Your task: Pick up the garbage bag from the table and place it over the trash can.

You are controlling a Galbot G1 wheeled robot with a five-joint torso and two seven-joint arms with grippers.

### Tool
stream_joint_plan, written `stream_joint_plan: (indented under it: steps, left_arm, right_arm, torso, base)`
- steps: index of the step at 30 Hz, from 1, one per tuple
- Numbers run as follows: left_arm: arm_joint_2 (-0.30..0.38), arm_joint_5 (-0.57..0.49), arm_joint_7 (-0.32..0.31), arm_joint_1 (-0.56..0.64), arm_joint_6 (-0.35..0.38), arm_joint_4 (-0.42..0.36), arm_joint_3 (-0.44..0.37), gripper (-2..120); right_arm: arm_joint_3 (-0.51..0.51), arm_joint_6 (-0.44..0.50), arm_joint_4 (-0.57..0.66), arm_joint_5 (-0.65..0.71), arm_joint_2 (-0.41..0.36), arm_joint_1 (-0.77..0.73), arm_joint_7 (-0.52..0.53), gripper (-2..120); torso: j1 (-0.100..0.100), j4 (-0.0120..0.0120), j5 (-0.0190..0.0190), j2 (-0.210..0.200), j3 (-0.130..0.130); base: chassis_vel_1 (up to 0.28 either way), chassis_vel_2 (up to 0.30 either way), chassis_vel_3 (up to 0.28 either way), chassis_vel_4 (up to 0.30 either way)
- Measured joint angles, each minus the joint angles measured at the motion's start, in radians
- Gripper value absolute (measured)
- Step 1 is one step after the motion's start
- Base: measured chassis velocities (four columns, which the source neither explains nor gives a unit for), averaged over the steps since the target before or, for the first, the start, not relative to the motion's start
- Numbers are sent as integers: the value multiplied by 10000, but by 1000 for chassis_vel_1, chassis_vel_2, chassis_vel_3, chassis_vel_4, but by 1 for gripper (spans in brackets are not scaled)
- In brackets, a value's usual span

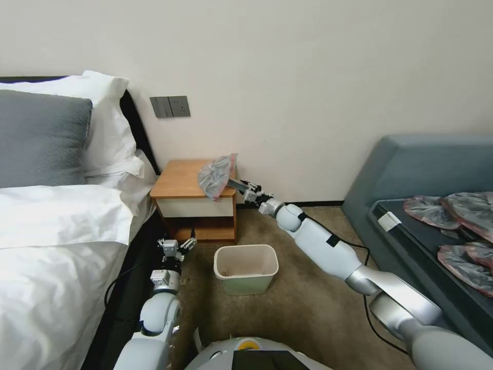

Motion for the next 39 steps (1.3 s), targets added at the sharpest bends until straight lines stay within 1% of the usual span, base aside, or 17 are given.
stream_joint_plan:
  steps: [2, 3, 4, 6, 7, 8, 17, 21, 23, 24, 28, 30, 33, 35, 37, 38, 39]
  left_arm:
    - [-19, 17, -1, 2, -9, 0, 6, 93]
    - [-28, 20, -3, 7, -13, 0, 7, 93]
    - [-28, 20, -3, 7, -13, 0, 7, 93]
    - [-50, 30, -11, 18, -25, 7, 11, 94]
    - [-50, 30, -11, 18, -25, 7, 11, 94]
    - [-51, 34, -16, 15, -31, 20, 12, 95]
    - [-77, 35, -82, 4, -68, 78, -3, 93]
    - [-83, 31, -135, 14, -80, 110, -25, 93]
    - [-114, -15, -213, 18, -83, 121, -81, 93]
    - [-114, -15, -213, 18, -83, 121, -81, 93]
    - [-279, -174, -297, -20, -86, 179, -241, 95]
    - [-310, -203, -302, -37, -85, 184, -261, 95]
    - [-418, -316, -316, -116, -58, 222, -318, 95]
    - [-422, -321, -315, -121, -56, 226, -319, 95]
    - [-424, -348, -324, -156, -41, 311, -332, 95]
    - [-424, -348, -324, -156, -41, 311, -332, 95]
    - [-405, -353, -333, -173, -41, 374, -332, 95]
  right_arm:
    - [-2, -3, -10, 4, -12, 19, 9, 19]
    - [-2, -3, -11, 18, -22, 19, 20, 15]
    - [-2, -3, -11, 18, -22, 19, 20, 15]
    - [-1, -3, -11, 52, -64, -22, 46, 4]
    - [-1, -3, -11, 52, -64, -22, 46, 4]
    - [1, -4, -10, 62, -76, -47, 54, 0]
    - [162, -6, 143, 144, -150, -162, 76, 0]
    - [533, -62, 591, 183, -181, -521, 139, 0]
    - [829, -141, 1281, 312, -327, -968, 175, 0]
    - [829, -141, 1281, 312, -327, -968, 175, 0]
    - [1324, -255, 2730, 535, -719, -1961, 176, 0]
    - [1375, -261, 2887, 548, -758, -2076, 175, 0]
    - [1652, -313, 3579, 581, -892, -2667, 181, 0]
    - [1676, -316, 3631, 582, -898, -2721, 182, 0]
    - [2121, -332, 4364, 590, -931, -3609, 236, 0]
    - [2121, -332, 4364, 590, -931, -3609, 236, 0]
    - [2341, -347, 4751, 639, -954, -4193, 256, 0]
  torso:
    - [0, 0, 0, 0, 0]
    - [0, 0, 0, 0, 0]
    - [0, 0, 0, 0, 0]
    - [0, 0, 0, 0, 0]
    - [0, 0, 0, 0, 0]
    - [0, -1, 0, 0, 0]
    - [0, 1, 0, 0, 0]
    - [0, 1, 1, 0, 0]
    - [0, 1, 0, 0, 0]
    - [0, 1, 0, 0, 0]
    - [-1, -1, 0, 0, -1]
    - [-1, -1, 0, 0, 0]
    - [-1, -1, -1, 0, -1]
    - [-1, 0, -1, 0, -1]
    - [-1, 2, 0, 0, -1]
    - [-1, 2, 0, 0, -1]
    - [-1, 1, -1, 0, -1]
  base:
    - [0, 0, 0, 0]
    - [0, 0, 0, 0]
    - [0, 0, 0, 0]
    - [0, 0, 0, 0]
    - [0, 0, 0, 0]
    - [0, 0, 0, 0]
    - [0, 0, 0, 0]
    - [0, 0, 0, 0]
    - [0, 0, 0, 0]
    - [0, 0, 0, 0]
    - [0, 0, 0, 0]
    - [0, 0, 0, 0]
    - [0, 0, 0, 0]
    - [0, 0, 0, 0]
    - [0, 0, 0, 0]
    - [0, 0, 0, 0]
    - [0, 0, 0, 0]
